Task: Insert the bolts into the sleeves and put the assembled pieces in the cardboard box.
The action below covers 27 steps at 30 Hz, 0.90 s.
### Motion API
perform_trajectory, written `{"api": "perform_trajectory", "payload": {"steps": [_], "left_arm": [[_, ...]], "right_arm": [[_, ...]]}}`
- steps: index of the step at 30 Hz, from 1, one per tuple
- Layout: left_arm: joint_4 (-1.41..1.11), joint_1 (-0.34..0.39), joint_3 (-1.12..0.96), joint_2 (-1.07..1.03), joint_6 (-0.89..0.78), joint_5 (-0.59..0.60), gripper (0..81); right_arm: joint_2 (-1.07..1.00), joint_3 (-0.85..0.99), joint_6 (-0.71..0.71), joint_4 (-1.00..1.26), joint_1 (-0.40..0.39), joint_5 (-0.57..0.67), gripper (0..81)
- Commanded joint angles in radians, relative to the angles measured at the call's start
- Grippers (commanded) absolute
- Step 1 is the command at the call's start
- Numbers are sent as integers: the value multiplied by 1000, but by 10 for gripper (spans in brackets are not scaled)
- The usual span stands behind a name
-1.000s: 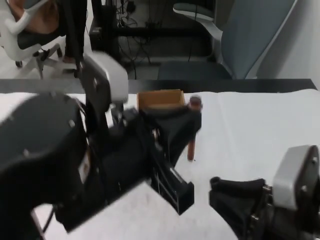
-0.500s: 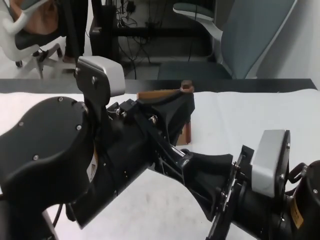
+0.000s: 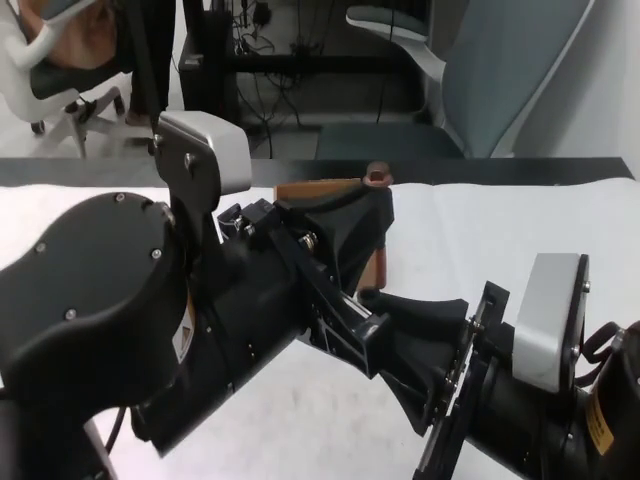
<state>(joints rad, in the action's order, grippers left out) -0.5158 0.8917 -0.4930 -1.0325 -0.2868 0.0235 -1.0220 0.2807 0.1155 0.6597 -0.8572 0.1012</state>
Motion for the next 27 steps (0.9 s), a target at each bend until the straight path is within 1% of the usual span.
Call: {"api": "perform_trajectory", "payload": {"steps": [1,4,9,13,18,24,27], "left_arm": [[-21,6,0,0,-5,22,18],[-21,3,0,2,-5,57,18],[-19,3,0,2,8,52,18],[28,3,0,2,68,49,18],[40,-14,0,4,66,48,18],[41,-53,0,16,66,50,18],[41,-56,0,17,61,53,18]], "right_arm": [[-1,1,-2,-21,0,-17,6],[-1,1,-2,-25,0,-17,6],[-1,1,-2,-26,0,-17,6],[-1,1,-2,-26,0,-17,6],[-1,1,-2,-26,0,-17,6],[-1,1,-2,-26,0,-17,6],[-1,1,-2,-26,0,-17,6]]}}
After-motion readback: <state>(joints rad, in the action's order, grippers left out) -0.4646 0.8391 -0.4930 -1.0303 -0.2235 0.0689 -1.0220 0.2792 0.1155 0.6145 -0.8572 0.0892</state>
